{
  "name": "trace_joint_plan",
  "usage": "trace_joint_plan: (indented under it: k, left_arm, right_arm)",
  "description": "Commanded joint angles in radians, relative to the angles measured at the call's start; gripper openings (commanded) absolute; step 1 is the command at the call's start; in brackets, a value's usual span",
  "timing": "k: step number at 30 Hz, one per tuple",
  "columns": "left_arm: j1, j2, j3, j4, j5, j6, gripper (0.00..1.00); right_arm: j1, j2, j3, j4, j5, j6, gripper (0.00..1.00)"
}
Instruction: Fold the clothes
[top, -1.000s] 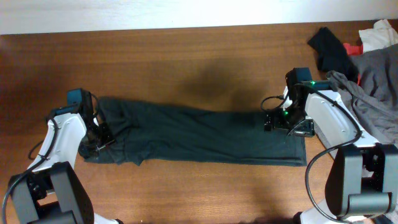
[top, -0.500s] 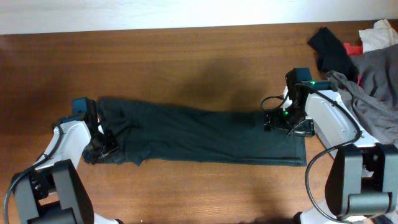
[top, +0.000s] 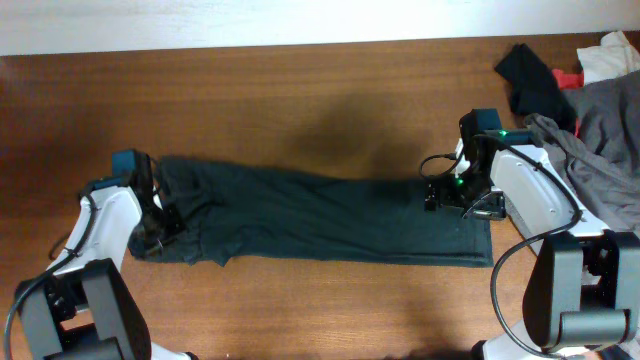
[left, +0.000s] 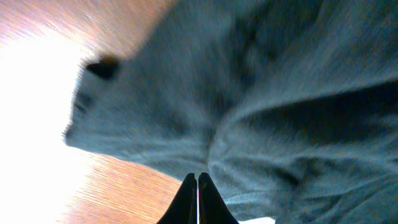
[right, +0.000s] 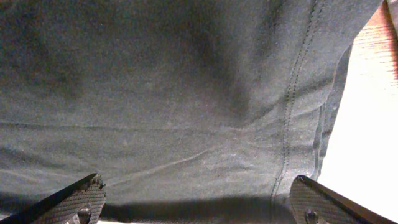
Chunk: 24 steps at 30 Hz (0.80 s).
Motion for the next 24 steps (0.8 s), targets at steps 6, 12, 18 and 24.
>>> trace_joint_plan:
  k: [6, 12, 18, 24]
  left_arm:
    - [0.003, 0.007, 0.037, -0.002, -0.081, 0.004, 0.07]
    - [0.005, 0.007, 0.024, -0.008, 0.103, 0.027, 0.41]
    - [0.005, 0.007, -0.02, 0.028, 0.117, 0.031, 0.41]
    - [0.005, 0.007, -0.039, 0.069, 0.117, 0.031, 0.41]
  right_arm:
    - [-0.001, -0.011, 0.008, 0.003, 0.001, -0.003, 0.99]
    - [-0.001, -0.011, 0.008, 0.003, 0.001, -0.003, 0.99]
    - [-0.001, -0.011, 0.008, 0.003, 0.001, -0.003, 0.99]
    - [-0.001, -0.011, 0.008, 0.003, 0.001, -0.003, 0.99]
